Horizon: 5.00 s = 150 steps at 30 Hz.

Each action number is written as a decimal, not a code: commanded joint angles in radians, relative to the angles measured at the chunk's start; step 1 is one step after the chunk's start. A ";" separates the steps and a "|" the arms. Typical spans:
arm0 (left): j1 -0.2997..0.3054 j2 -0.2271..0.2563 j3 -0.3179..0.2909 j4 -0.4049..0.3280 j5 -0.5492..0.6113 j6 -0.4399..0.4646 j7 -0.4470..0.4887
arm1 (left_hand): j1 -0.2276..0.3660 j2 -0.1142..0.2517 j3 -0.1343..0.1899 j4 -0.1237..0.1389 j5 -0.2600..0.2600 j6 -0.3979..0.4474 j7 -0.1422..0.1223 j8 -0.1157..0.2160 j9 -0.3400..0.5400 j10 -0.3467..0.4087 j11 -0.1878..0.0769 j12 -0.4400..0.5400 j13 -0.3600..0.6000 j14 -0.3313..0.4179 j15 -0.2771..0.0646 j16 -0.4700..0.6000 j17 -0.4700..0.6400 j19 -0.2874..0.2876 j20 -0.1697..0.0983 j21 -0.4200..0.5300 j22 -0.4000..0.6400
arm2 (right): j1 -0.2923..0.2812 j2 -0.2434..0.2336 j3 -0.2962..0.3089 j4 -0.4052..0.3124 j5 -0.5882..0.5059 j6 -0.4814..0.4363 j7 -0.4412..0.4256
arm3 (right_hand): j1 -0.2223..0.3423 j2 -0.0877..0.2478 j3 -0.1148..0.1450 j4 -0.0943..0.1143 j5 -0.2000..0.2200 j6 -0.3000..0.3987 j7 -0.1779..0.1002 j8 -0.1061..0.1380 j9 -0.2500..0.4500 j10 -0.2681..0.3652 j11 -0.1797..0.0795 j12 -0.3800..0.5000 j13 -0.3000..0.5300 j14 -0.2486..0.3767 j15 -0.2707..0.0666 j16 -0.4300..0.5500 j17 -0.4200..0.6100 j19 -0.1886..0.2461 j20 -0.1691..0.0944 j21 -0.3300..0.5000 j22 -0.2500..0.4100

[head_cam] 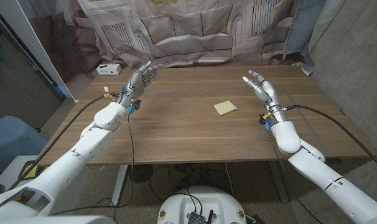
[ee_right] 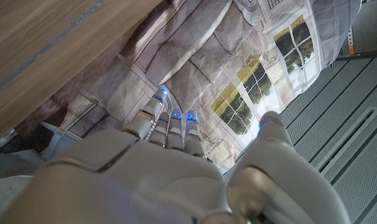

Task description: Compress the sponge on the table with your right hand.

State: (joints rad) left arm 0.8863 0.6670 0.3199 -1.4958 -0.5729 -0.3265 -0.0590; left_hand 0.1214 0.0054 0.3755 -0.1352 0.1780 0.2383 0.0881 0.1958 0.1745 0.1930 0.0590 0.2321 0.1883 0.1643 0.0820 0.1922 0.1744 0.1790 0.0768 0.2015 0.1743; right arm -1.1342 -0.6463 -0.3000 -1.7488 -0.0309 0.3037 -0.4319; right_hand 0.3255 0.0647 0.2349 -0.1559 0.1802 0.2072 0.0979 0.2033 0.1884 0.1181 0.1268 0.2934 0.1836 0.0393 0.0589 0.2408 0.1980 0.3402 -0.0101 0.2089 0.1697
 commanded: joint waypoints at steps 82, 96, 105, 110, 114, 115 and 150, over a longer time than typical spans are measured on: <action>-0.012 -0.009 0.016 0.028 0.004 -0.024 -0.033 | 0.015 -0.003 0.000 -0.004 0.007 0.019 0.005 -0.006 0.003 0.017 0.002 -0.014 0.007 0.008 0.001 -0.006 0.003 -0.009 0.006 -0.005 0.003 | 0.160 -0.073 -0.254 -0.212 -0.402 -0.669 0.015 | 0.118 -0.067 0.004 -0.004 0.002 0.004 0.012 0.002 0.008 0.133 -0.004 -0.017 0.008 0.133 0.030 0.014 0.005 0.111 0.053 0.006 0.003; -0.011 -0.007 0.014 0.033 0.005 -0.022 -0.030 | 0.016 -0.003 -0.001 -0.003 0.007 0.022 0.006 -0.005 0.003 0.020 0.005 -0.014 0.007 0.007 0.002 -0.006 0.003 -0.010 0.006 -0.005 0.004 | 0.213 -0.072 -0.339 -0.238 -0.525 -0.823 0.074 | 0.121 -0.072 0.000 0.000 0.002 0.033 0.008 0.012 0.008 0.156 -0.007 -0.017 0.009 0.137 0.027 0.011 0.006 0.113 0.057 0.001 0.004; -0.012 -0.007 0.014 0.036 0.003 -0.025 -0.032 | 0.016 -0.003 -0.001 -0.003 0.007 0.023 0.008 -0.006 0.003 0.021 0.004 -0.014 0.007 0.008 0.002 -0.006 0.003 -0.010 0.006 -0.005 0.004 | 0.241 -0.072 -0.394 -0.258 -0.610 -0.913 0.128 | 0.125 -0.081 -0.004 0.002 0.003 0.058 0.010 0.017 0.008 0.185 -0.006 -0.015 0.009 0.174 0.023 0.020 0.007 0.149 0.058 0.009 0.004; -0.013 -0.007 0.014 0.038 0.002 -0.026 -0.036 | 0.016 -0.003 -0.001 -0.003 0.006 0.024 0.006 -0.006 0.003 0.020 0.005 -0.015 0.007 0.009 0.002 -0.006 0.003 -0.010 0.006 -0.005 0.004 | 0.249 -0.067 -0.406 -0.257 -0.624 -0.935 0.148 | 0.128 -0.086 -0.007 0.003 0.004 0.066 0.015 0.018 0.008 0.198 -0.007 -0.016 0.009 0.194 0.025 0.025 0.007 0.171 0.058 0.014 0.004; -0.013 -0.008 0.015 0.040 0.001 -0.028 -0.038 | 0.016 -0.003 -0.001 -0.003 0.006 0.024 0.006 -0.006 0.003 0.020 0.006 -0.016 0.007 0.009 0.003 -0.006 0.003 -0.010 0.006 -0.005 0.004 | 0.257 -0.062 -0.417 -0.252 -0.634 -0.948 0.161 | 0.132 -0.088 -0.007 0.003 0.005 0.070 0.020 0.018 0.008 0.206 -0.008 -0.017 0.008 0.207 0.025 0.027 0.007 0.188 0.057 0.017 0.004; -0.014 -0.008 0.015 0.040 0.002 -0.028 -0.038 | 0.016 -0.002 -0.001 -0.003 0.006 0.024 0.007 -0.006 0.003 0.022 0.006 -0.015 0.007 0.009 0.002 -0.006 0.003 -0.010 0.006 -0.005 0.004 | 0.258 -0.061 -0.420 -0.251 -0.637 -0.951 0.164 | 0.133 -0.089 -0.008 0.003 0.005 0.072 0.021 0.018 0.008 0.209 -0.007 -0.017 0.008 0.213 0.026 0.028 0.007 0.194 0.059 0.018 0.004; -0.016 -0.010 0.019 0.033 0.007 -0.021 -0.032 | 0.017 -0.002 -0.002 -0.002 0.006 0.027 0.007 -0.008 0.003 0.023 0.006 -0.017 0.007 0.008 0.003 -0.007 0.003 -0.011 0.006 -0.005 0.004 | 0.372 -0.030 -0.546 -0.193 -0.755 -1.098 0.360 | 0.167 -0.115 -0.017 0.002 0.011 0.138 0.018 0.023 0.008 0.287 -0.024 -0.020 0.005 0.304 -0.001 0.038 0.004 0.275 0.053 0.021 0.003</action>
State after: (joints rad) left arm 0.8698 0.6579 0.3382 -1.4580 -0.5692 -0.3540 -0.0965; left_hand 0.1267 0.0001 0.3756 -0.1351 0.1780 0.2554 0.0946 0.1884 0.1741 0.2091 0.0642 0.2143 0.1929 0.1642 0.0819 0.1885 0.1743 0.1731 0.0826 0.1991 0.1743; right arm -0.8029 -0.6900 -0.8024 -1.9693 -0.7511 -0.7517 -0.1349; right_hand 0.4847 -0.0471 0.2223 -0.1515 0.1855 0.3468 0.1160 0.2269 0.1930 0.4003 0.1020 0.2734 0.1860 0.3413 0.0643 0.2787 0.1998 0.6112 0.0395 0.2314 0.1697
